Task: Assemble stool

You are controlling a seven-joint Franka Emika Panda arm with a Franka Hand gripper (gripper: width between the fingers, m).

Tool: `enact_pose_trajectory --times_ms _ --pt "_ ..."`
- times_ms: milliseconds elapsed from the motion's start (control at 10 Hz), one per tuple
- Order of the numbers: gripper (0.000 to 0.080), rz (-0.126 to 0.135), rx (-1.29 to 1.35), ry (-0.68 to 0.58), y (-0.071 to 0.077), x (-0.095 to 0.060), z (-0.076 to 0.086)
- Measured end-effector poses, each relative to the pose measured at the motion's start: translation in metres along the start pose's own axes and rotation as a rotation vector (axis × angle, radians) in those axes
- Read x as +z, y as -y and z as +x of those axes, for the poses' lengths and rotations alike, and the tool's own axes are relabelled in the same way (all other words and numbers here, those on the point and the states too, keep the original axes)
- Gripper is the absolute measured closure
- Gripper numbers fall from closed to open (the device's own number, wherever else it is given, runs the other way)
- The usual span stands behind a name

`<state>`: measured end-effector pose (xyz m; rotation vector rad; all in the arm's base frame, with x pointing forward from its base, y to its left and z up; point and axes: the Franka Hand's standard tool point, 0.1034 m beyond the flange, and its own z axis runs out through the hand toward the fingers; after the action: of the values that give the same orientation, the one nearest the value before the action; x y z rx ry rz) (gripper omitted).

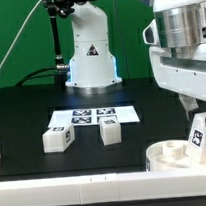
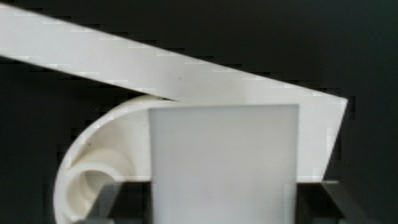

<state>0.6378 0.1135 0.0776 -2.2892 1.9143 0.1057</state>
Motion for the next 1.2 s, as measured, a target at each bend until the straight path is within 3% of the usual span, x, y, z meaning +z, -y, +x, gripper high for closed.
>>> enact_pose_trajectory --times_ms 400,700,1000,1100,1200 --pt "0.0459 0.011 0.302 0.027 -0.0006 0.0000 -0.0022" --pt "0.0459 0.082 0.612 0.062 0.0015 0.0005 0.0002" --pt "0.0459 0.116 0.729 0.094 0.0050 0.0007 -0.0045" --pt "0.0352 0.116 0.730 0.105 0.0049 0.0012 -0.0066" --pt "0.0352 0.115 0.732 0.109 0.0048 0.0015 -0.0080"
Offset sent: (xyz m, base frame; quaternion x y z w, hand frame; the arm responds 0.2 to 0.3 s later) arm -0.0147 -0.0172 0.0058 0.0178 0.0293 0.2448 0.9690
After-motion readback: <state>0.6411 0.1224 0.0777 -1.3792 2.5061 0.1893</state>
